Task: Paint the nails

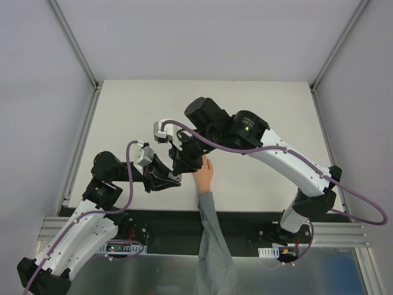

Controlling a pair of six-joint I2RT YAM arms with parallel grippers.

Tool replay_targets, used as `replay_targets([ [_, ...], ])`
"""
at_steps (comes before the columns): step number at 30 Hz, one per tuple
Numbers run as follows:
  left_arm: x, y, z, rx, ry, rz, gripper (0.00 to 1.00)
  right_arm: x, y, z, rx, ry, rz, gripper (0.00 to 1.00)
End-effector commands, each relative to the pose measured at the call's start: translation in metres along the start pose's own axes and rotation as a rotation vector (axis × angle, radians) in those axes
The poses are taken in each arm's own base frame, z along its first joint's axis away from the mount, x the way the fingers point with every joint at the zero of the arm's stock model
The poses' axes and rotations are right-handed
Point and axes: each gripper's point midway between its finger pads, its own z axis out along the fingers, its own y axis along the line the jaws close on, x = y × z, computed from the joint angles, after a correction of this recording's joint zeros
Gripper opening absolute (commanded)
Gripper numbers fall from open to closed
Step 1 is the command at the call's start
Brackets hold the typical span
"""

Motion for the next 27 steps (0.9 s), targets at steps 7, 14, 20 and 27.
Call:
replay_targets([
  [7,-0.025,-0.012,0.000,0.024,-0.048,0.122,0.00,0.005,0.004,0.001,-0.031,0.017,0.002,0.05],
  [14,-0.037,0.030,-0.013,-0.279,-0.112,0.212,0.00,0.014,-0.017,0.030,0.097,0.041,0.273,0.00],
  [20,-0.043,0.059,-0.032,-0.497,-0.135,0.256,0.00,0.057,-0.061,0.044,0.827,0.041,0.743,0.00],
  [27,-0.040,0.064,-0.032,-0.512,-0.128,0.236,0.00,0.031,-0.069,0.027,0.908,-0.153,0.768,0.00],
])
